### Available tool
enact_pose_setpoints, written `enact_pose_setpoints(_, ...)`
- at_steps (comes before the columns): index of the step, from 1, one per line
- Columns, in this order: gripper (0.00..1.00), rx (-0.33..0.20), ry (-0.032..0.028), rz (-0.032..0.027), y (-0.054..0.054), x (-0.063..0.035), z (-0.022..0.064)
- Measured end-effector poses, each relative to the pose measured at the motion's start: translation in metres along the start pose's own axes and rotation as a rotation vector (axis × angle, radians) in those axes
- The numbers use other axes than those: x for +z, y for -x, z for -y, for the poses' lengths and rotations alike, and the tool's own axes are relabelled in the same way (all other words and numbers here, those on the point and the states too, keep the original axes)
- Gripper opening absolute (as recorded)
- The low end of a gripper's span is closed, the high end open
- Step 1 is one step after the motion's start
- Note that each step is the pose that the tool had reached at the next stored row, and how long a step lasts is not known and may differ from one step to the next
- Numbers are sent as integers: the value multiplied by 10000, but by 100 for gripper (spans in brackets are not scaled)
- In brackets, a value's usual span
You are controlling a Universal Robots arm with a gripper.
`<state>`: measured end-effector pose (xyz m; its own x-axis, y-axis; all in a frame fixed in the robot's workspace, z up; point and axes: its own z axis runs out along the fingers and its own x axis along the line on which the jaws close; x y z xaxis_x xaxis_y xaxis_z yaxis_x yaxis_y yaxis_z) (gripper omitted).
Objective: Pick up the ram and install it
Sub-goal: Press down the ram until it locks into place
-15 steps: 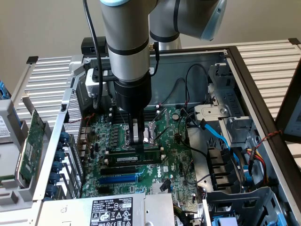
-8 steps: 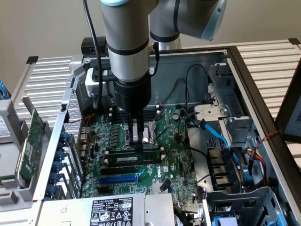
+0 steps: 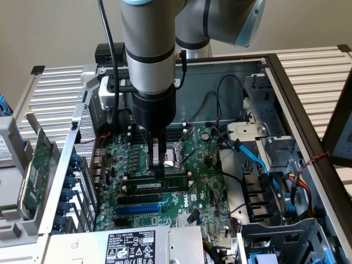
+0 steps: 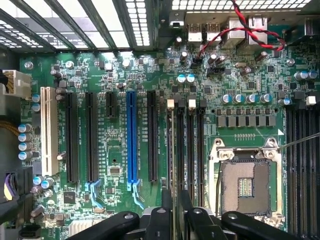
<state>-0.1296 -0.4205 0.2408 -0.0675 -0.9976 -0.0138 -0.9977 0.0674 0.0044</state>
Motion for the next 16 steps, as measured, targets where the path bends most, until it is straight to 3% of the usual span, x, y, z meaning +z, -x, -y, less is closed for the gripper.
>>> enact_pose_setpoints(2, 11, 16, 11, -1, 0, 0, 0)
enact_pose_setpoints(5, 11, 24, 39, -2, 0, 0, 1)
enact_pose_setpoints(9, 11, 46, 190, -12, 4, 4, 0)
enact_pose_setpoints(13, 11, 46, 199, -26, 57, 13, -3)
enact_pose_setpoints(16, 11, 49, 189, -147, 74, 21, -4)
